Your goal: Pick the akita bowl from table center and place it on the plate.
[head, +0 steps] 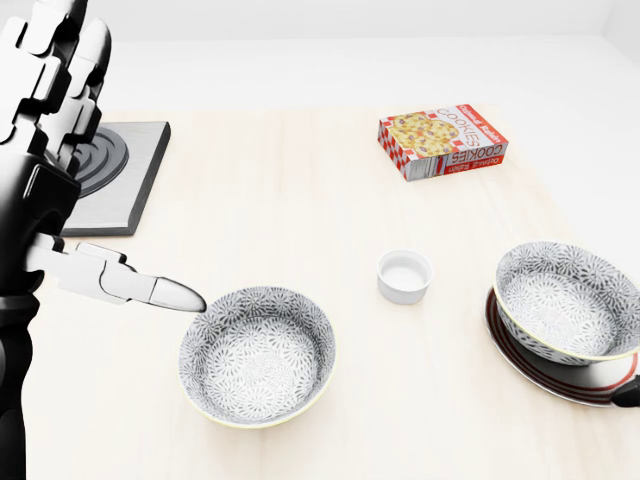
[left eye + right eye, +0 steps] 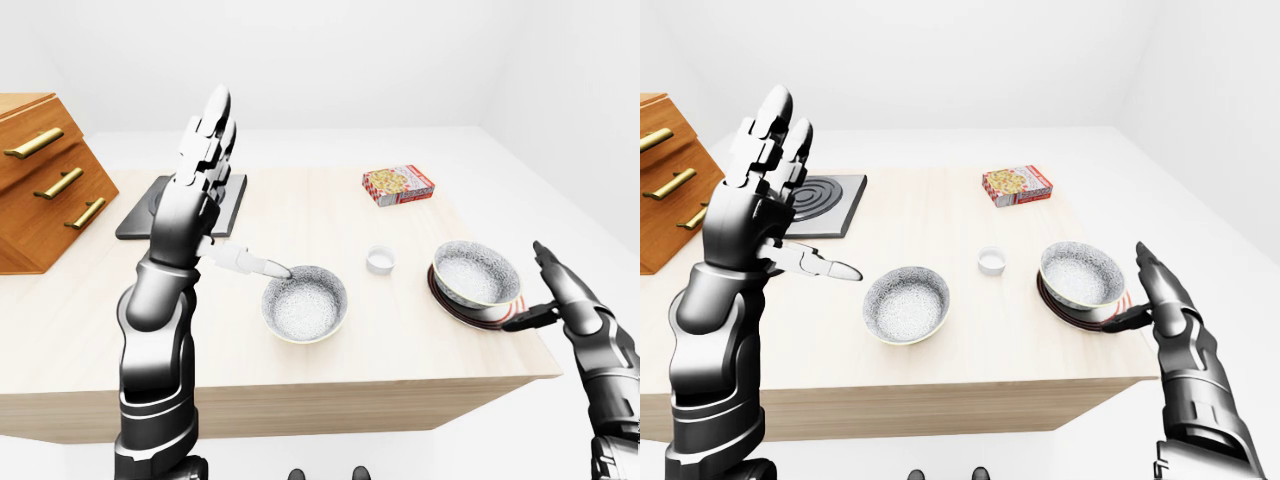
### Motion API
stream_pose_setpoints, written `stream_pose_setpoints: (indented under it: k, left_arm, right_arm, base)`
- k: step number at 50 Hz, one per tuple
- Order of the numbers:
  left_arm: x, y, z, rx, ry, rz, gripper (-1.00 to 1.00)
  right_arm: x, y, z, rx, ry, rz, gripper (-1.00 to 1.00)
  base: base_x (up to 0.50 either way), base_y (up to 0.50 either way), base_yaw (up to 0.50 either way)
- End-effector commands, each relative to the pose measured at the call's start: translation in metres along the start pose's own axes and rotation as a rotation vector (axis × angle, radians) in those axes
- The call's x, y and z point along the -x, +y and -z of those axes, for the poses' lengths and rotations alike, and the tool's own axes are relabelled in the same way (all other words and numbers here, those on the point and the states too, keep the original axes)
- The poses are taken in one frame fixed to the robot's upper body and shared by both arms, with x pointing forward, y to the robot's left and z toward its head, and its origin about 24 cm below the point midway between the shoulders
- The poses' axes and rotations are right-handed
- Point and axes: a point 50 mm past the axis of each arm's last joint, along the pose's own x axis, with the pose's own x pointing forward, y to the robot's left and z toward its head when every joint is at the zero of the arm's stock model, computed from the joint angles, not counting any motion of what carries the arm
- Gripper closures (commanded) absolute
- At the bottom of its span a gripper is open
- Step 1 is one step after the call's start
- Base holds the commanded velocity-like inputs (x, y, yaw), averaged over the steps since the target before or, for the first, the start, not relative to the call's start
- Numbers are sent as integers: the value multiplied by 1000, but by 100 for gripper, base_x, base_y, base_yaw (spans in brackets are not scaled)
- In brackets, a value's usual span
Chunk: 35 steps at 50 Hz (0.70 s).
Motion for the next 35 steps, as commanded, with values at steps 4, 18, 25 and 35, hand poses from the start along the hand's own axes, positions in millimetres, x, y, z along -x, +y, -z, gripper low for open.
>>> stream_pose_setpoints:
  k: [4,18,25,35]
  left_arm:
    - [0,2,-2,6,-11,-17,-100]
    - [12,9,-7,89,-41,-99,-100]
    - [20,9,5,124,13,-114,-100]
    - [34,11,8,176,32,-157,-100]
  right_arm:
    - [53,-36,-51,-135,-347,29,-100]
    - [132,-19,-156,-352,-861,50,-100]
    - [139,-14,-193,-479,-994,77,-100]
    - [146,-4,-205,-677,-1037,73,-100]
  base:
    - [0,0,0]
    - [0,0,0]
    - [0,0,0]
    - [0,0,0]
